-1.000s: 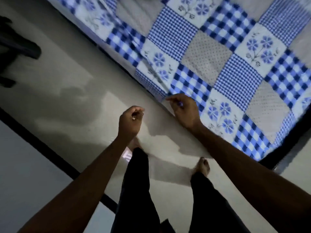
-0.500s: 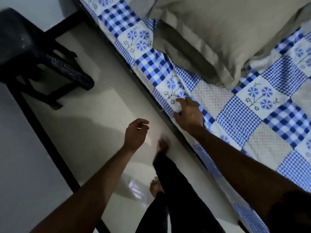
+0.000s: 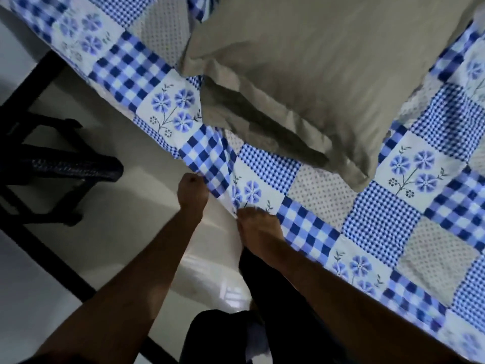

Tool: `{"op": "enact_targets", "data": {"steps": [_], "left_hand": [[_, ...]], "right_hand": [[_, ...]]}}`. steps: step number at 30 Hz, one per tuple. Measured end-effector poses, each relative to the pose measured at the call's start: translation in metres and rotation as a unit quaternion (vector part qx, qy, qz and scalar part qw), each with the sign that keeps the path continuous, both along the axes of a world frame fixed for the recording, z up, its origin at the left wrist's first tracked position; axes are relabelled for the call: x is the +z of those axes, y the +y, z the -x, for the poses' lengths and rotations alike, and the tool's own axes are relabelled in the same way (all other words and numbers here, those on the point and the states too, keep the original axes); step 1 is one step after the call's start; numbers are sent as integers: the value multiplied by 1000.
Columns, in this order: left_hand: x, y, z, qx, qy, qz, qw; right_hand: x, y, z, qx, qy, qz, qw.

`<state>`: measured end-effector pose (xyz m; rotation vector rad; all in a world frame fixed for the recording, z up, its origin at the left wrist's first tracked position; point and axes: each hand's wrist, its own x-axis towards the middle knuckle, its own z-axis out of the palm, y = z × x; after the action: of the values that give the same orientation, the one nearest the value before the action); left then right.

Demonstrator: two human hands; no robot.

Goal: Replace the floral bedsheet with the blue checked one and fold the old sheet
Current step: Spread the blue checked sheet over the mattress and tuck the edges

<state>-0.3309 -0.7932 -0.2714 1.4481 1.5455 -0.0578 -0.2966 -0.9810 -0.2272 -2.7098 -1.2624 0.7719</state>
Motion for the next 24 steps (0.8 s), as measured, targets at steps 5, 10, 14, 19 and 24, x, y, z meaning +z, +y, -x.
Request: {"op": "enact_targets", "data": {"steps": [5, 10, 14, 19, 24], "left_hand": [[10, 15, 14, -29, 102, -58, 993], [-10, 42, 18, 15, 52, 9, 999], [8, 88, -15, 133, -74, 16, 988], [18, 182, -52, 167, -122, 17, 978], [7, 256, -62, 17, -59, -90, 994]], "right_hand": [[14, 26, -15, 37, 58, 43, 997], [28, 63, -29, 1, 83, -7, 996], [31, 119, -48, -76, 92, -131, 984], [14, 213, -74, -63, 74, -242, 965], [-1, 300, -98, -83, 49, -214, 972]]}}
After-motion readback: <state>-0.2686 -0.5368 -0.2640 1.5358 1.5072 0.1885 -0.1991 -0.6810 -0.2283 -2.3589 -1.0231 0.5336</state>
